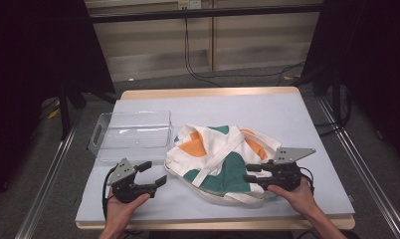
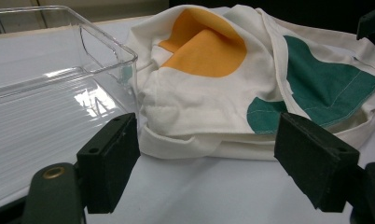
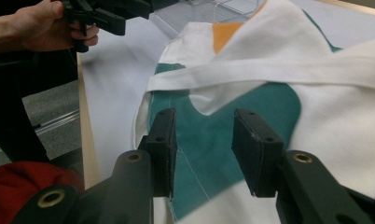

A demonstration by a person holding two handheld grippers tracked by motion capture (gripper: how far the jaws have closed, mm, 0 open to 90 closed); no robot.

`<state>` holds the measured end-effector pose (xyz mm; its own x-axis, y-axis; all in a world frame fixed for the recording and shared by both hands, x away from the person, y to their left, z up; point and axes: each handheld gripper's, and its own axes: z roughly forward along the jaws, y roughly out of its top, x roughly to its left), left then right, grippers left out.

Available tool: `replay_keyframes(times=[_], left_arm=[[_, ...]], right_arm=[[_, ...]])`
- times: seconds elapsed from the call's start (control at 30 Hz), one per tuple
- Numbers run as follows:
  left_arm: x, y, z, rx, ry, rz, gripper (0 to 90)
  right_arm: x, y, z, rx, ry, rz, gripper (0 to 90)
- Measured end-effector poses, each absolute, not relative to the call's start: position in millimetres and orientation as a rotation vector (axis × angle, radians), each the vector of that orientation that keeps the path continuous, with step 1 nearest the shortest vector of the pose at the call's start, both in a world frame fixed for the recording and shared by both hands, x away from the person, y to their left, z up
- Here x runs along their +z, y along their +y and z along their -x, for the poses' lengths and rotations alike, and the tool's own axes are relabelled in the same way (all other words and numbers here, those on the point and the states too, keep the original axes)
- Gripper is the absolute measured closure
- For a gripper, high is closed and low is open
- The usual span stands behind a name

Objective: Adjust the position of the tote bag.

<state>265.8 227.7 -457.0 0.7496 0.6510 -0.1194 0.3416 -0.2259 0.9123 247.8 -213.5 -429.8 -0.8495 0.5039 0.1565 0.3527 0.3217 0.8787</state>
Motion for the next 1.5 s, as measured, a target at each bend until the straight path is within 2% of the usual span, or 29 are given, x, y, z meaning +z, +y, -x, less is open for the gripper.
replay_keyframes(times=[0.37,0.6,0.73,1.0,1.13,1.4,1.5], left_arm=[[-453.9,227.6,-254.4,0.369,0.744,-1.853,21.9],[-453.5,227.4,-250.8,0.347,0.722,-1.868,28.3],[-453.1,224.3,-251.0,0.347,0.719,-1.889,28.4],[-454.3,224.4,-252.6,0.329,0.72,-1.881,26.3],[-454.8,224.6,-252.6,0.324,0.717,-1.881,25.8],[-456.6,225.2,-255.2,0.321,0.737,-1.893,24.7],[-456.3,224.7,-255.0,0.313,0.73,-1.89,24.2]], right_arm=[[-430.4,-163.5,-249.5,1.497,2.571,-0.67,58.3],[-431.4,-138.9,-256.0,1.463,2.635,-0.618,62.1],[-437.8,-127.4,-263.8,1.405,2.687,-0.607,64.0],[-438.8,-107.8,-275.4,1.337,2.733,-0.603,62.3],[-450.9,-99.9,-279.8,1.223,2.794,-0.623,63.0],[-458.2,-97.8,-278.9,1.202,2.785,-0.589,56.2],[-455.5,-101.8,-278.2,1.207,2.743,-0.62,51.2]])
